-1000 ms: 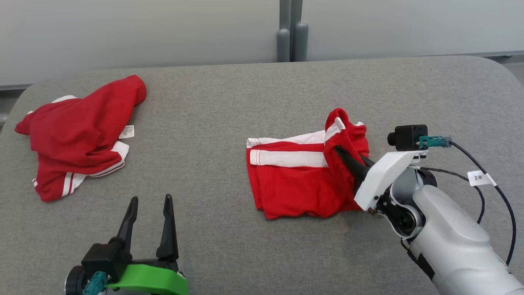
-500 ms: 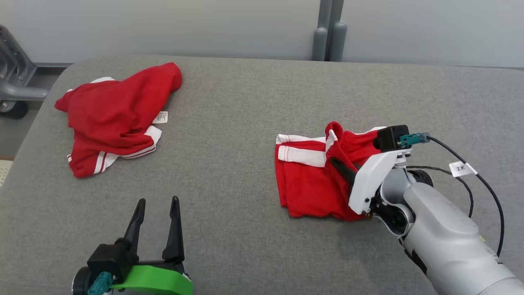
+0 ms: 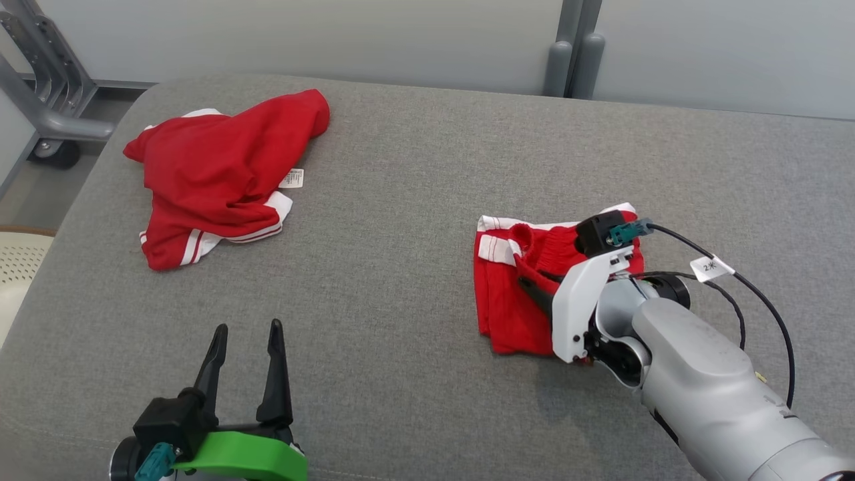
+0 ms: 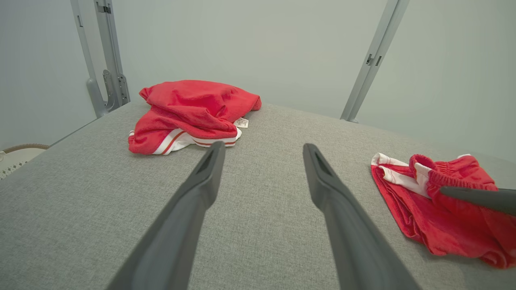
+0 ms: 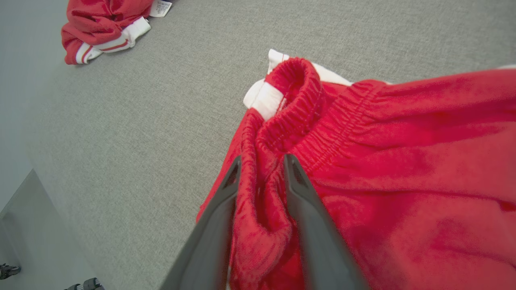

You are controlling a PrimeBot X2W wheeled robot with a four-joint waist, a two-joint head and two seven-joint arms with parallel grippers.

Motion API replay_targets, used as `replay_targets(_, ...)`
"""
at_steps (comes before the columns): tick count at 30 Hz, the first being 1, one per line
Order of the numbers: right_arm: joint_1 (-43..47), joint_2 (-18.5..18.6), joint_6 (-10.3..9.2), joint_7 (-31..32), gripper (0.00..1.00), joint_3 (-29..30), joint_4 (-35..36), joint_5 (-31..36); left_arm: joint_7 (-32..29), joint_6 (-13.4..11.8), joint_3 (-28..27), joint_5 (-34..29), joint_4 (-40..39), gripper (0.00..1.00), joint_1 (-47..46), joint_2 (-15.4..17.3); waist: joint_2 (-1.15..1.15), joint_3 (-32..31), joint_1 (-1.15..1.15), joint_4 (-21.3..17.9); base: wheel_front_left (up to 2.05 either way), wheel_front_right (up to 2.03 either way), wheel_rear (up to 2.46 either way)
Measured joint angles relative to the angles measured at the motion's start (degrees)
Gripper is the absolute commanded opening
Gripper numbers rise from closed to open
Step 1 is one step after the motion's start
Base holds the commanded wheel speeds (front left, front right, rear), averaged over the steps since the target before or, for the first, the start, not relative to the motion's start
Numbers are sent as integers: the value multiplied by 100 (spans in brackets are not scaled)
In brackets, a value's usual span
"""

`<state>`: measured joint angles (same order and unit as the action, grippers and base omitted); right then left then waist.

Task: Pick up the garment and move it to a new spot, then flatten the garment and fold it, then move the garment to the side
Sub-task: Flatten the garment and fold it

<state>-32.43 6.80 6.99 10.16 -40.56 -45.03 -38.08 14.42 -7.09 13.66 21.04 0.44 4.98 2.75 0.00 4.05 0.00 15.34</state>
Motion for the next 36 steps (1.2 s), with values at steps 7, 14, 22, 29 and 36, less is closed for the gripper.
replay_targets(7,-169,-48,-2,-58,100,-111,-145,152,0,0,-14,41,3,100,0,0,0,-9,0,-11,0,0,0)
replay_targets(14,-487,-170,4,-353,100,-361,41,392,0,0,-187,40,5,100,0,0,0,-27,0,-88,0,0,0)
replay_targets(22,-820,-145,3,-878,100,-167,215,483,0,0,-259,37,-37,100,2,0,0,-65,0,-310,0,0,0)
replay_targets(29,-797,311,-111,-1180,100,349,69,252,0,0,-261,10,-99,100,3,0,0,-56,0,-508,0,0,0)
replay_targets(36,-372,667,-155,-1324,100,676,-180,-52,0,0,-218,-21,-129,100,3,-1,0,14,0,-599,0,0,0)
